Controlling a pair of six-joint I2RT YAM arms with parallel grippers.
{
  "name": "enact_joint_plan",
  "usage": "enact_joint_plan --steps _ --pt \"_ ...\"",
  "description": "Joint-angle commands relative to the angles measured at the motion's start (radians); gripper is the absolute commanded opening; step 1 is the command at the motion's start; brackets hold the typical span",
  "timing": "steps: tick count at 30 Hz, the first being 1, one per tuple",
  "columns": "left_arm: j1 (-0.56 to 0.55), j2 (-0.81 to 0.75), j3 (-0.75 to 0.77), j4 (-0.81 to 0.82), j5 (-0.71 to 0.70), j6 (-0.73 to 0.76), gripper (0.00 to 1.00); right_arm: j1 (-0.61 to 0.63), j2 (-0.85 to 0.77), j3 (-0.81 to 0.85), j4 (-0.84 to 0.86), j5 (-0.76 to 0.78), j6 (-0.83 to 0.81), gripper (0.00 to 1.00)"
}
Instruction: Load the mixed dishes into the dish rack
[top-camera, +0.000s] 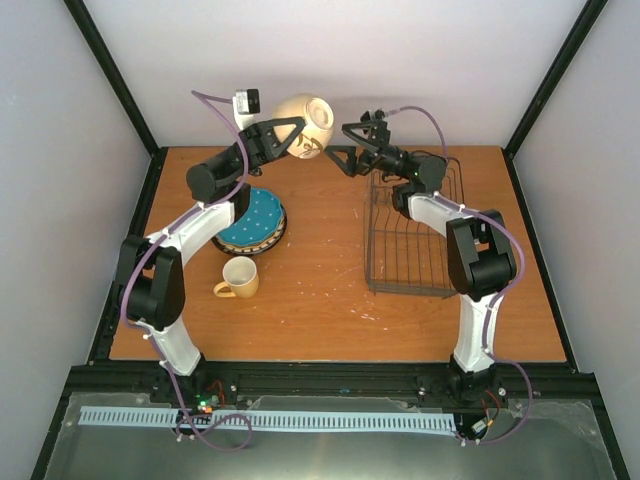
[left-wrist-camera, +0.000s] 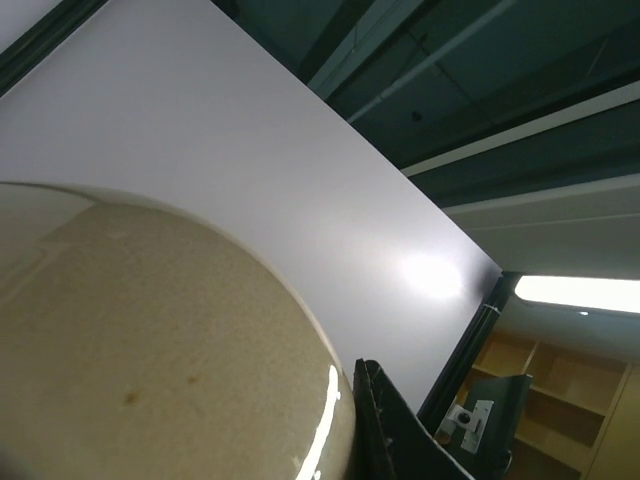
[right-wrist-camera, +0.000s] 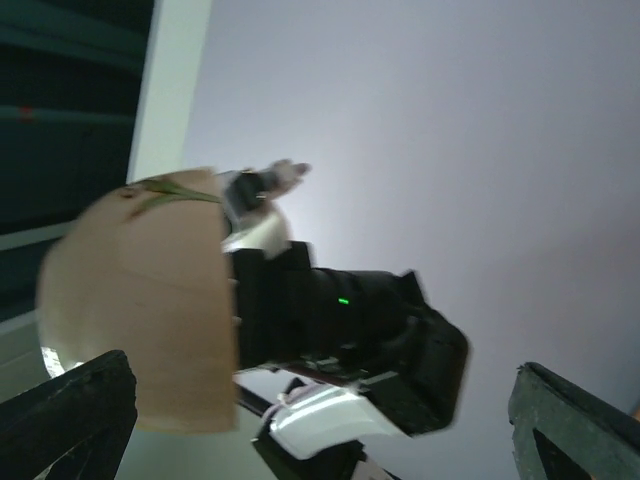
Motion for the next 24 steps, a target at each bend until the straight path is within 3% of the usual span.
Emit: enact_joint_plan --steps 1,24 --pt "0.003 -0.050 0.008 0.315 -0.086 -0.013 0.01 0.029 0.007 0.104 0.183 0.039 0.087 1.00" --pt "0.003 -0.042 -0.019 0.315 -0.093 -0.010 0.00 0.124 0.057 0.389 0.184 0.044 0.244 1.00"
